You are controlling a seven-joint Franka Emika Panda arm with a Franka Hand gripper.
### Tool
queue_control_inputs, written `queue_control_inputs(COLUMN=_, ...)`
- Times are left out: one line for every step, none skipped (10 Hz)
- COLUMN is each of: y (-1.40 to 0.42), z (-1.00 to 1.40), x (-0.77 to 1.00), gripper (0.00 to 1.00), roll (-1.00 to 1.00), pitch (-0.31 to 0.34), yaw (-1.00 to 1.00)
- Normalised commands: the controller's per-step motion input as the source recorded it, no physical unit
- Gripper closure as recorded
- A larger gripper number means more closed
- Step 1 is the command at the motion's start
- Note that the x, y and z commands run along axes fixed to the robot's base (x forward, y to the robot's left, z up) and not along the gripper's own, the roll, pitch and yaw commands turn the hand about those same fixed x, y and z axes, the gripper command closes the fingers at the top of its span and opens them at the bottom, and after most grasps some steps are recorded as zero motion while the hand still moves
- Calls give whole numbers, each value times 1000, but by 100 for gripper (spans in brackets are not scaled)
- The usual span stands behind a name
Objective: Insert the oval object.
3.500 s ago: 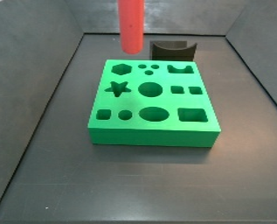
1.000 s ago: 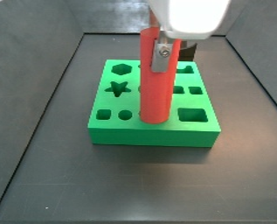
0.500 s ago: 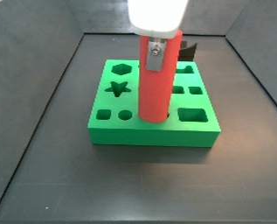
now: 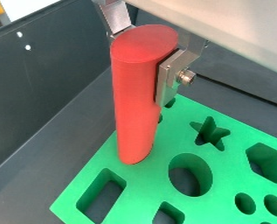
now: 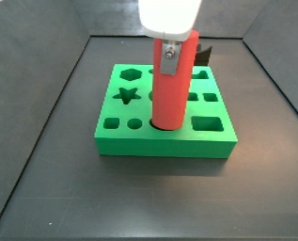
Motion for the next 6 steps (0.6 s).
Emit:
queue_control_inputs(y=0, z=-343, x=0, gripper=100, roll=0, pitch=0, yaw=306)
queue_control_inputs(y=0, z=-309, x=-3, gripper=100, roll=0, pitch=0, yaw=226)
queue_control_inputs(y=0, z=-294, x=-54, gripper=100, roll=0, pitch=0, yaw=146)
queue_control_inputs(y=0, z=-209, x=0, gripper=100, roll=0, pitch=0, yaw=40)
queue_control_inputs(y=0, z=-137, x=49, gripper=100, roll=33, pitch=51, yaw=0)
queue_control_inputs(y=6, z=-183, x=-26, gripper=100, roll=13, pitch=17, yaw=0)
